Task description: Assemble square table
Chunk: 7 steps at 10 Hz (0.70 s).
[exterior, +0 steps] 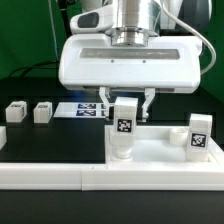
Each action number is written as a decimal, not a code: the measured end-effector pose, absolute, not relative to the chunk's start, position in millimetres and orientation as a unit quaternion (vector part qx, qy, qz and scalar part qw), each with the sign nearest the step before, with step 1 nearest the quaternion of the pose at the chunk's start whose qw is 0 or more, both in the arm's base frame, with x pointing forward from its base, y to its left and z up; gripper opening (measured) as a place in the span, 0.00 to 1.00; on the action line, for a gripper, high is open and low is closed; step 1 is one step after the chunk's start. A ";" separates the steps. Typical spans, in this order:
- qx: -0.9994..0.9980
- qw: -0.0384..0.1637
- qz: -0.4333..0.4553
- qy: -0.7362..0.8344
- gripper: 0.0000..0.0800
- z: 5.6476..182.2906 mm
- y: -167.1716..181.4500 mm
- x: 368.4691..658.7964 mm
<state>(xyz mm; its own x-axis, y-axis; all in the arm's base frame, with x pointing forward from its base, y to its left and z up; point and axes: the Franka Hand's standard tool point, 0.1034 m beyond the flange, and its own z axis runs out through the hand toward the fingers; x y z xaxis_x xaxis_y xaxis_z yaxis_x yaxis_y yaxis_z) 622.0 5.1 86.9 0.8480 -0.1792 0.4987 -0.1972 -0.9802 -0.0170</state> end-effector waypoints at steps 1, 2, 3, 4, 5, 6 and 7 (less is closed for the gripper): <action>0.961 0.019 0.256 -0.098 0.36 84.7 3.5 619.9; 0.962 0.020 0.255 -0.098 0.36 82.8 2.2 618.4; 0.962 0.020 0.253 -0.097 0.36 80.7 2.7 617.1; 0.962 0.021 0.254 -0.096 0.36 79.1 4.5 616.7; 0.962 0.022 0.255 -0.094 0.36 77.0 5.8 616.1; 0.963 0.022 0.253 -0.092 0.36 73.9 7.6 614.5; 0.963 0.022 0.253 -0.091 0.36 72.9 8.5 613.8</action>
Offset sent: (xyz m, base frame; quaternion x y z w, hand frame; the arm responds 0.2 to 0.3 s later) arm -0.0064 0.0066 -0.0091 0.0007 0.0035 0.0062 1.0000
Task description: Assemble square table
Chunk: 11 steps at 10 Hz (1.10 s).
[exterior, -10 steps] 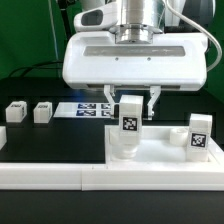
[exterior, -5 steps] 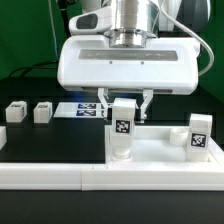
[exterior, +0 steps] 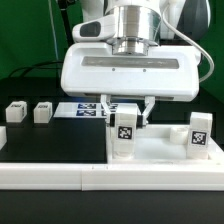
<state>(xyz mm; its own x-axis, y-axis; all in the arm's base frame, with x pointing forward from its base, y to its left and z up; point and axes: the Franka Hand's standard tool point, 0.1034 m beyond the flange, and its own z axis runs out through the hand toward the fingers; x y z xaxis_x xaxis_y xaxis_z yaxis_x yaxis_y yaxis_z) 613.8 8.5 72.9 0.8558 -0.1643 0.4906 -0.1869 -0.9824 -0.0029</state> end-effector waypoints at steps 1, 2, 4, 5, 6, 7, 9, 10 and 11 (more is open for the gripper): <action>0.963 0.023 0.252 -0.091 0.36 71.4 8.5 612.6; 0.962 0.024 0.256 -0.090 0.36 70.8 8.6 612.5; 0.960 0.027 0.264 -0.088 0.36 70.5 8.8 612.1; 0.960 0.027 0.264 -0.088 0.36 70.5 8.6 612.0; 0.960 0.027 0.264 -0.088 0.36 70.5 8.6 612.1; 0.960 0.027 0.264 -0.088 0.36 70.5 8.6 612.2; 0.960 0.027 0.264 -0.088 0.67 70.5 8.6 612.2; 0.960 0.027 0.264 -0.088 0.67 70.5 8.6 612.2; 0.960 0.027 0.264 -0.088 0.78 70.5 8.6 612.2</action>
Offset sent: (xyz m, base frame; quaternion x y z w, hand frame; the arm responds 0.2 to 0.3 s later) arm -0.0098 0.0031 -0.0087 -0.0042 0.0016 0.0023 1.0000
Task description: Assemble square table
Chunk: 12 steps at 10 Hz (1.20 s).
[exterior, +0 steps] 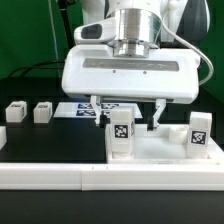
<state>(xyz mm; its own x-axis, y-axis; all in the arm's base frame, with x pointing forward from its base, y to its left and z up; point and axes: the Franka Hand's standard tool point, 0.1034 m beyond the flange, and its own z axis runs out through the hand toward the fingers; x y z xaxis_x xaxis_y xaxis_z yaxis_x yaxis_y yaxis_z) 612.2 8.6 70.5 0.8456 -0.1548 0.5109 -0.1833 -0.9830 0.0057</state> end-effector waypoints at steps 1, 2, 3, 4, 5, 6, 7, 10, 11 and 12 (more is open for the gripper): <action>0.960 0.027 0.264 -0.088 0.80 70.5 8.6 612.2; 0.960 0.027 0.264 -0.088 0.80 70.5 8.6 612.2; 0.960 0.027 0.264 -0.088 0.81 70.5 8.6 612.2; 0.960 0.027 0.264 -0.088 0.81 70.5 8.6 612.2; 0.960 0.027 0.264 -0.088 0.81 70.5 8.6 612.2; 0.960 0.027 0.264 -0.088 0.81 70.5 8.6 612.2; 0.960 0.027 0.264 -0.088 0.81 70.5 8.6 612.2; 0.968 0.017 0.233 -0.093 0.81 76.7 2.8 611.8; 0.972 -0.001 0.208 -0.109 0.81 94.7 -4.5 612.0; 0.973 -0.011 0.200 -0.117 0.81 104.3 -7.8 613.3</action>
Offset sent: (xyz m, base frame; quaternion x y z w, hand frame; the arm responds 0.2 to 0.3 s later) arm 0.0000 0.0000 0.0000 0.0000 0.0000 0.0000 1.0000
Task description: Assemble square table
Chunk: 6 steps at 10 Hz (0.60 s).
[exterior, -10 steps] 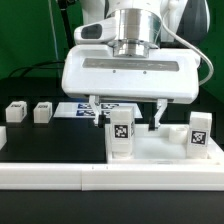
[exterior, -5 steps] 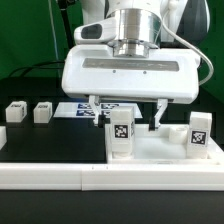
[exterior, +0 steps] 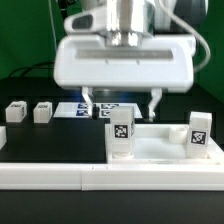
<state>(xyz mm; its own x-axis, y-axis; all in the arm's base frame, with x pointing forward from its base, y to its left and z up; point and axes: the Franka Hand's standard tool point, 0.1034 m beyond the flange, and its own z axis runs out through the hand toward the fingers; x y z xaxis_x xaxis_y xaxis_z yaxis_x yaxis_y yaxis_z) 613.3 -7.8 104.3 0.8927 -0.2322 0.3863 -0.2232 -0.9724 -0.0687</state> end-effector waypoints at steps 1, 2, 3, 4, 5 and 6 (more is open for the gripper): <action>-0.972 0.021 -0.192 0.135 0.81 106.3 -7.8 615.9; -0.965 0.034 -0.191 0.174 0.81 109.2 -11.0 619.0; -0.961 0.042 -0.191 0.197 0.81 111.1 -12.0 620.9; -0.952 0.053 -0.190 0.235 0.81 111.4 -11.8 621.7; -0.948 0.056 -0.188 0.252 0.81 109.0 -10.9 622.0; -0.951 0.053 -0.186 0.242 0.81 104.7 -12.2 622.1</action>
Offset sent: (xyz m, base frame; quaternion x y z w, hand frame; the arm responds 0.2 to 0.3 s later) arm 0.0059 0.0175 0.0048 0.0747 -0.0250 0.2178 0.9728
